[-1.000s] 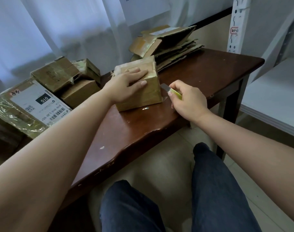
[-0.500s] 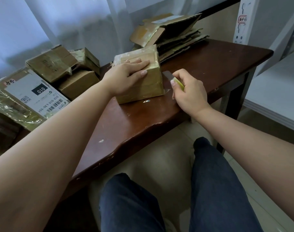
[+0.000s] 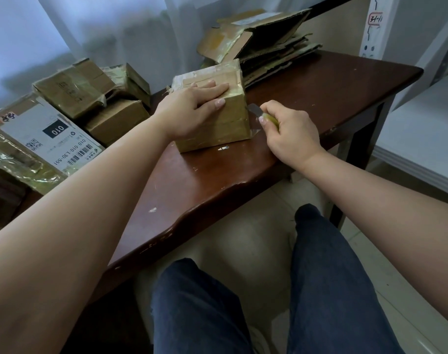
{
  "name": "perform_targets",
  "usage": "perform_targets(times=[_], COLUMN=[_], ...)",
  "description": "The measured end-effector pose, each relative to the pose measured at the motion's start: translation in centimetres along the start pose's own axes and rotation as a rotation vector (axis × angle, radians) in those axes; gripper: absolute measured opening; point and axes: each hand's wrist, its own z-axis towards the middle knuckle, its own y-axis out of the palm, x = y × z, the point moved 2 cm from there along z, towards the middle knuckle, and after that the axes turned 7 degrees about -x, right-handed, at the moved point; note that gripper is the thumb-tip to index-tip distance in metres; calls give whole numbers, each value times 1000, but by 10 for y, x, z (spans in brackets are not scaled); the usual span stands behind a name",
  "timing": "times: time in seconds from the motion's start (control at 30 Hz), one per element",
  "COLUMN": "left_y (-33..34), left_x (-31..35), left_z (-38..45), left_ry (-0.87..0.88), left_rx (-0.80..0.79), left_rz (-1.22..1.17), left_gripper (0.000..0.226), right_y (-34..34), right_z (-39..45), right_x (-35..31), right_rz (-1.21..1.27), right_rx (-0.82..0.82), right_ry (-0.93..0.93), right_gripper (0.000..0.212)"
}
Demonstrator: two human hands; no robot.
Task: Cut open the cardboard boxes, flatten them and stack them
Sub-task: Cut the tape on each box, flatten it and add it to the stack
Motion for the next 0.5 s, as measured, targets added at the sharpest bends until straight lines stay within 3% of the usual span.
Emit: perform_targets(times=[0.27,0.5], left_y=[-5,-6], left_x=[5,5], left_z=[-2,-3], left_ry=[10,1], left_rx=[-12,-42], left_rz=[-17,-28], left_gripper=[43,44], right_y=[-2,-8], right_z=[-4,-4], right_x=[1,-4], right_rz=[-182,-306], right_rx=[-58,-206], right_ry=[-18,40], right_gripper=[27,26])
